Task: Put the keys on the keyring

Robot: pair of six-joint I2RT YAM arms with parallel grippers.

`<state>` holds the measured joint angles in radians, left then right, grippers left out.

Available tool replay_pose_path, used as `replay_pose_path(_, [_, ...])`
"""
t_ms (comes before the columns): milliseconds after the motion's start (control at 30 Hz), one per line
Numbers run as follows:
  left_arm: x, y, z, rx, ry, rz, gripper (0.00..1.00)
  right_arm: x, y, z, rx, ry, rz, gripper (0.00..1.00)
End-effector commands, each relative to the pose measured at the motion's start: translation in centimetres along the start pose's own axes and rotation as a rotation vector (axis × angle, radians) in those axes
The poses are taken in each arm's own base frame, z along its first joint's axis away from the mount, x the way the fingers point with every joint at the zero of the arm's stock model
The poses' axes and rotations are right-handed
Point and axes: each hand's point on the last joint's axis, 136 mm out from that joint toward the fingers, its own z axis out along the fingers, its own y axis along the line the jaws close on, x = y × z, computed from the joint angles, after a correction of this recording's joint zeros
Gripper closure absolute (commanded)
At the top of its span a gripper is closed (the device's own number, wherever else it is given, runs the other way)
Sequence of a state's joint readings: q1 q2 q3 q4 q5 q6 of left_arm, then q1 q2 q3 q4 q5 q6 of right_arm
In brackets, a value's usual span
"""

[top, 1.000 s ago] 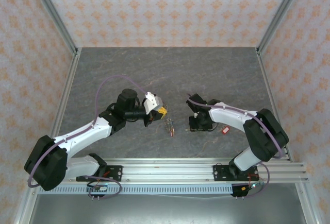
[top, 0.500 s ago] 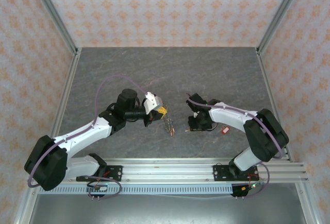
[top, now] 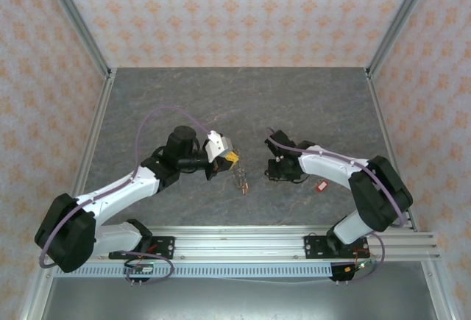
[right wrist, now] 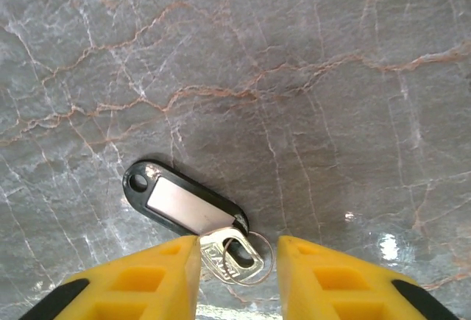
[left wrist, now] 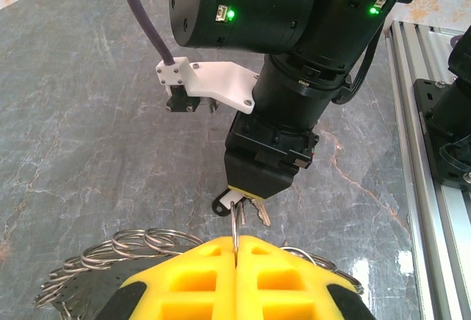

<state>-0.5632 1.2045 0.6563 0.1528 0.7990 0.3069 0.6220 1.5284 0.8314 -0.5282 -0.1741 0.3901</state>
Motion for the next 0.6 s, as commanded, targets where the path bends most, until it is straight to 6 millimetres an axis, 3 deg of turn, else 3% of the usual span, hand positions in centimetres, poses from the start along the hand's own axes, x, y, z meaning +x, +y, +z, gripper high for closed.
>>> replay_pose_path(0, [-2.6,-0.2,-0.5,-0.007,-0.054,0.068,1.0,-1.6,-0.2,-1.2,0.024,-0.068,0.093,0.64])
replay_pose_path(233, [-2.4,-0.2,-0.5,-0.006,-0.047,0.067,1.0,-0.9,-2.4,-1.7,0.077,-0.119,0.406,0.6])
replay_pose_path(400, [-2.3,-0.2,-0.3,-0.001,-0.046,0.067,1.0,-0.2,-1.2,-0.8,-0.05,-0.107,0.564,0.64])
replay_pose_path(567, [-2.4,-0.2,-0.2,0.005,-0.046,0.069,1.0,-0.1,-1.3,-0.2,-0.052,-0.101,0.619,0.65])
